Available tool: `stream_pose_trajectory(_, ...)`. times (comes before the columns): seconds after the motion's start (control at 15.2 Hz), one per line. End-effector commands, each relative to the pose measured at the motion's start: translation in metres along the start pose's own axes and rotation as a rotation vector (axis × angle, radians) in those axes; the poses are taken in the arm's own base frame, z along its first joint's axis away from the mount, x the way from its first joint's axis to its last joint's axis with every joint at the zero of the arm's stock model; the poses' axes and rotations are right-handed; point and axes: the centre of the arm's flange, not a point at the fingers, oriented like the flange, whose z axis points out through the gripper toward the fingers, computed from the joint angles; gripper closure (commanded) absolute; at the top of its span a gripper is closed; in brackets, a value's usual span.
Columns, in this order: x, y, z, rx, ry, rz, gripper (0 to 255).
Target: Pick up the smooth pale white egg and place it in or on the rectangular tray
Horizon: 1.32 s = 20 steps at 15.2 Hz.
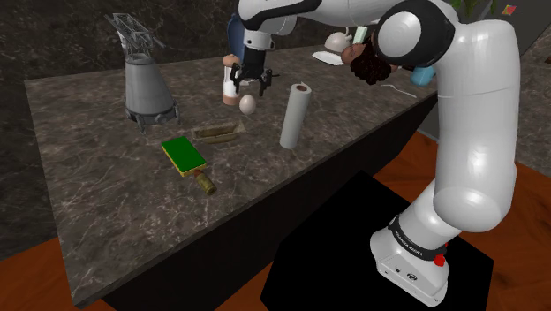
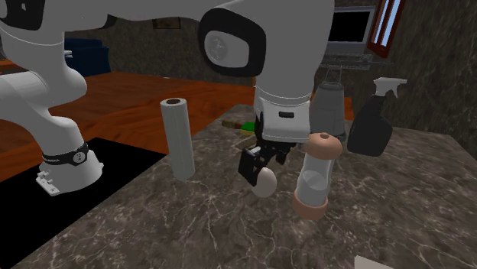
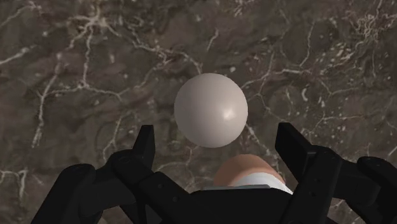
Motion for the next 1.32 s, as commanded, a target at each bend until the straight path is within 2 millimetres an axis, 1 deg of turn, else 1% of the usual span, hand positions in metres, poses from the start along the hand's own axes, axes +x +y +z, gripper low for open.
stream_pose_trajectory(0.0, 0.002, 0.0, 0.01, 0.001, 0.0, 0.002, 0)
stream_pose_trajectory(0.2, 0.002, 0.0, 0.026, 0.001, 0.0, 0.002, 0)
stream_pose_trajectory(0.26, 0.002, 0.0, 0.034, 0.001, 0.0, 0.002, 0)
stream_pose_trajectory(0.79, 0.002, 0.0, 0.034, 0.001, 0.0, 0.002, 0)
stream_pose_trajectory(0.86, 0.002, 0.0, 0.034, 0.001, 0.0, 0.002, 255)
stream_pose_trajectory(1.25, 0.002, 0.0, 0.034, 0.001, 0.0, 0.002, 255)
